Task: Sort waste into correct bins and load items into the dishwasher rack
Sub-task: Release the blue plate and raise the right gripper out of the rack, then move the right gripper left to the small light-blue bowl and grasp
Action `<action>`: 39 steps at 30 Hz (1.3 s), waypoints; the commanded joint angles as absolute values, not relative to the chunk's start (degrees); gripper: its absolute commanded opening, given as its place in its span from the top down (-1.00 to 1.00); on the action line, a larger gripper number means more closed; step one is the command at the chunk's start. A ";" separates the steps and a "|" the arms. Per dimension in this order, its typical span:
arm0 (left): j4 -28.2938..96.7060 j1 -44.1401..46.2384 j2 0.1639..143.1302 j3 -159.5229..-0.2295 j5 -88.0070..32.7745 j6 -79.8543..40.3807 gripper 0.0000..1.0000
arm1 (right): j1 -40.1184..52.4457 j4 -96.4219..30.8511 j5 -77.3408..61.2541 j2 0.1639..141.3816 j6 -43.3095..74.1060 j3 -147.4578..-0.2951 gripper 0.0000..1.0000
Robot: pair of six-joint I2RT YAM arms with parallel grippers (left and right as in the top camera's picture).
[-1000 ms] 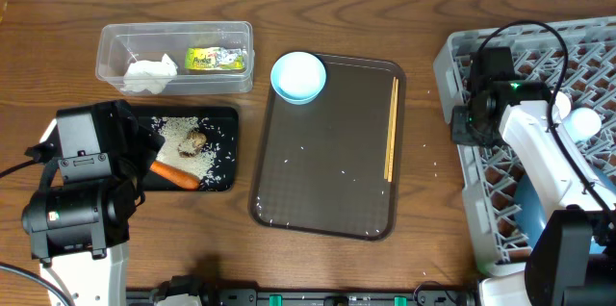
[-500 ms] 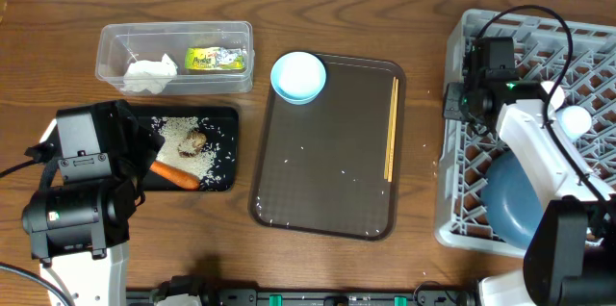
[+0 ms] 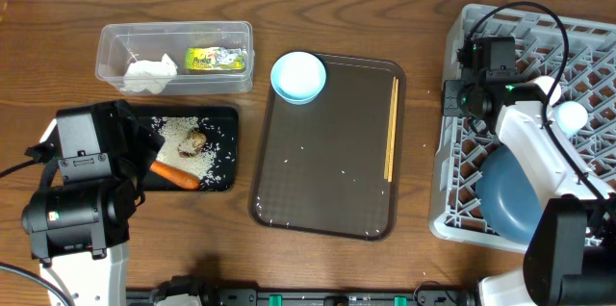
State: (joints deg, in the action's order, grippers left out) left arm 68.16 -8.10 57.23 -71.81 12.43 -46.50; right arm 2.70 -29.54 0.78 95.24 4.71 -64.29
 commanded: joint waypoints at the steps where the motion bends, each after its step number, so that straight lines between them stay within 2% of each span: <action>1: 68.34 -8.34 57.23 -72.01 13.54 -46.61 -0.96 | 3.40 -25.80 -6.98 94.83 -6.48 -65.95 0.98; 6: 68.34 -8.34 57.23 -72.01 13.54 -46.61 -0.95 | 3.42 -24.49 -10.59 94.83 -10.48 -65.95 0.98; 12: 68.34 -8.34 57.23 -72.01 13.54 -46.61 -0.96 | 3.40 -23.68 -10.17 94.83 -9.87 -65.95 0.98; 31: 68.34 -8.34 57.23 -72.01 13.54 -46.61 -0.96 | 3.46 -22.48 -5.30 94.83 0.08 -68.05 0.92; 32: 68.34 -8.34 57.23 -72.01 13.54 -46.61 -0.96 | 3.46 -22.96 -5.04 94.83 0.54 -68.58 0.78; 33: 68.34 -8.34 57.23 -72.01 13.54 -46.61 -0.95 | 3.46 -23.75 -4.86 94.83 0.84 -69.28 0.56; 34: 68.34 -8.34 57.23 -72.01 13.54 -46.61 -0.96 | 3.46 -24.77 -4.89 94.83 0.84 -70.19 0.09; 35: 68.34 -8.34 57.23 -72.01 13.54 -46.61 -0.96 | 3.46 -25.52 -4.89 94.83 0.89 -70.89 -0.29; 36: 68.34 -8.34 57.23 -72.01 13.54 -46.61 -0.95 | 3.46 -26.76 -4.86 94.83 0.86 -72.05 -0.47; 39: 68.34 -8.34 57.23 -72.01 13.54 -46.61 -0.95 | 3.46 -29.95 -4.32 94.59 1.45 -74.85 -0.57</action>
